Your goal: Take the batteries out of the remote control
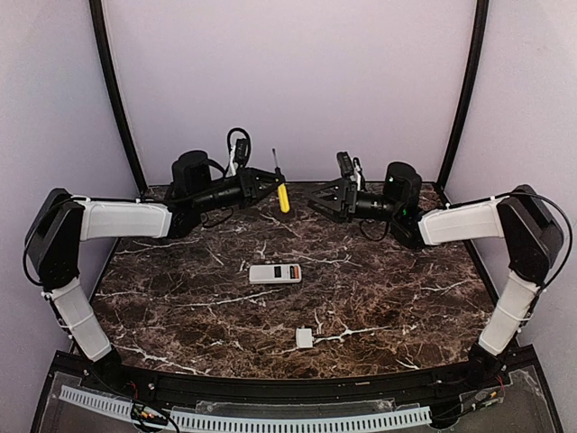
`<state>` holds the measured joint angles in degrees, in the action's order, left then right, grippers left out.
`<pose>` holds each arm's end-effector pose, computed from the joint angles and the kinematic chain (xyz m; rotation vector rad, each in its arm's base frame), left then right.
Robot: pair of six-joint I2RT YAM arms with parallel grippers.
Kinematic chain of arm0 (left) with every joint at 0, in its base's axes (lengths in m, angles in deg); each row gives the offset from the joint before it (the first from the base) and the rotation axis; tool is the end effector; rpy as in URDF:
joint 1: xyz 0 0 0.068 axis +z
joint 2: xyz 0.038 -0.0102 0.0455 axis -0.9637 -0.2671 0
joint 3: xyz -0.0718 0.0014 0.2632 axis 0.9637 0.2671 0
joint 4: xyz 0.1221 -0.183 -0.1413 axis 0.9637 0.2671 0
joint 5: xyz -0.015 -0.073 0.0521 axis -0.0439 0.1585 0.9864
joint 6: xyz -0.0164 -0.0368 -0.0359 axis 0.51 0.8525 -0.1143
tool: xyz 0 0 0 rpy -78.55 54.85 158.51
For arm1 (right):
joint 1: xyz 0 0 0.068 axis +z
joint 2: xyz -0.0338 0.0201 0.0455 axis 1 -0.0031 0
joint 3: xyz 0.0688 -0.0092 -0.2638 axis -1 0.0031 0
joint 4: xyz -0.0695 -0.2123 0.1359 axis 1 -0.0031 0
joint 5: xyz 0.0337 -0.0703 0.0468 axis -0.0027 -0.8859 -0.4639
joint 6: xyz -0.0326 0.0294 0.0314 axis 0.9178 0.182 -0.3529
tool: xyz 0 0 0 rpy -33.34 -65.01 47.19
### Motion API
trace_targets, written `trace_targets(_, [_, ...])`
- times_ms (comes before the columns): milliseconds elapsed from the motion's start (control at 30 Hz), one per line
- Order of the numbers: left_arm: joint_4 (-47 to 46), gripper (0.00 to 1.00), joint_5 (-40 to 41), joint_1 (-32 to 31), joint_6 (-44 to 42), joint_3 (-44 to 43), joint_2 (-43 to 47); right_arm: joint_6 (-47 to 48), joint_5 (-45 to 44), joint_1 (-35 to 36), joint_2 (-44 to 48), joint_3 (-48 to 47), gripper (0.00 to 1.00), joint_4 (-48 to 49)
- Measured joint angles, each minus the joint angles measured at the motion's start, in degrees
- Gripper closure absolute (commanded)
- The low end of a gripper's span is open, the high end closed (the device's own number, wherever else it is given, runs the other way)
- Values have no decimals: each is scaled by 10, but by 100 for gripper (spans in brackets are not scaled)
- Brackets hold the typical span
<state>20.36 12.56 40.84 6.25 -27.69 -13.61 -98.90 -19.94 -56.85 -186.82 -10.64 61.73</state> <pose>0.3241 -0.2396 0.2936 0.3215 1.7180 -1.5275 0.3045 0.2283 0.2584 -0.4591 1.7798 1.7328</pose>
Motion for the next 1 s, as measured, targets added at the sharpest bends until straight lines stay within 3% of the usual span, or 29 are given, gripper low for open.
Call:
trace_targets(233, [-153,100,5,-1,125,35,-44,-28,-18,29,-53,-59,20,34])
trace_targets(533, [-229,100,28,-15,180,49,-50,-40,-19,47,-81,-90,39,40])
trace_targets(933, [-249,100,48,-22,179,60,-50,-47,-21,58,-88,-96,95,35])
trace_targets(1000, [-252,100,50,-24,172,61,-50,-52,-23,58,-89,-96,100,27])
